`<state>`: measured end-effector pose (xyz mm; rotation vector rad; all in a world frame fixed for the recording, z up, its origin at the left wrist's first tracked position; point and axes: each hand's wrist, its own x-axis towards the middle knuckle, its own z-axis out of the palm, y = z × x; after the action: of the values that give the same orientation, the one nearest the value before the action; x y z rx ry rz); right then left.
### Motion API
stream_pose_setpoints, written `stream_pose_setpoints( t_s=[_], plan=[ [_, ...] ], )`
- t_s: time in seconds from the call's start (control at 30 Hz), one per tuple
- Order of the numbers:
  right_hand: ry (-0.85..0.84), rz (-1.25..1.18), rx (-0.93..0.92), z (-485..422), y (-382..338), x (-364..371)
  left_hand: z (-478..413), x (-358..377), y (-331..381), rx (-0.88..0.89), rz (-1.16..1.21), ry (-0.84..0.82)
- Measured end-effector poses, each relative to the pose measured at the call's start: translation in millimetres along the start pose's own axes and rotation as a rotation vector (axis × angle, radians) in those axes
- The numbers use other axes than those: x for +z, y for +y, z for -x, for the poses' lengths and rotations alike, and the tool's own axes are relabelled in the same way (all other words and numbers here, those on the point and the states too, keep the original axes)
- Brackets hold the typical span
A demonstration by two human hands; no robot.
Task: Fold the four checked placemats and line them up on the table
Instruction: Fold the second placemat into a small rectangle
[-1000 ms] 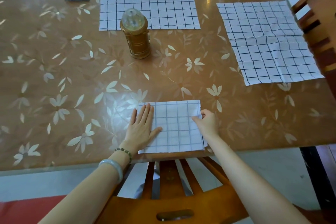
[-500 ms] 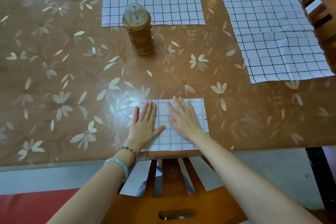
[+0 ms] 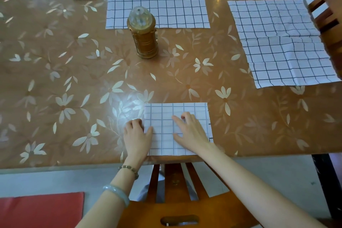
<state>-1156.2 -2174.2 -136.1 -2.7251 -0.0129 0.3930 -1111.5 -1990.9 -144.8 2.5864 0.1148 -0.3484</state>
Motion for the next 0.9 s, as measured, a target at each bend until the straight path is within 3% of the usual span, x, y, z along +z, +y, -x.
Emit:
stream_pose_setpoints(
  t_s=[0.17, 0.4, 0.77, 0.9],
  plan=[
    [-0.036, -0.076, 0.072, -4, 5, 9, 0, -9, 14, -0.275, 0.286, -0.143],
    [-0.103, -0.176, 0.085, -4, 9, 6, -18, -15, 9, -0.34, 0.323, -0.362],
    [-0.123, -0.09, -0.006, -40, -46, 16, -29, -70, -28, -0.232, 0.22, -0.267],
    [-0.138, -0.108, 0.013, -45, -50, 16, -22, -84, -31, -0.073, 0.23, -0.466]
  ],
)
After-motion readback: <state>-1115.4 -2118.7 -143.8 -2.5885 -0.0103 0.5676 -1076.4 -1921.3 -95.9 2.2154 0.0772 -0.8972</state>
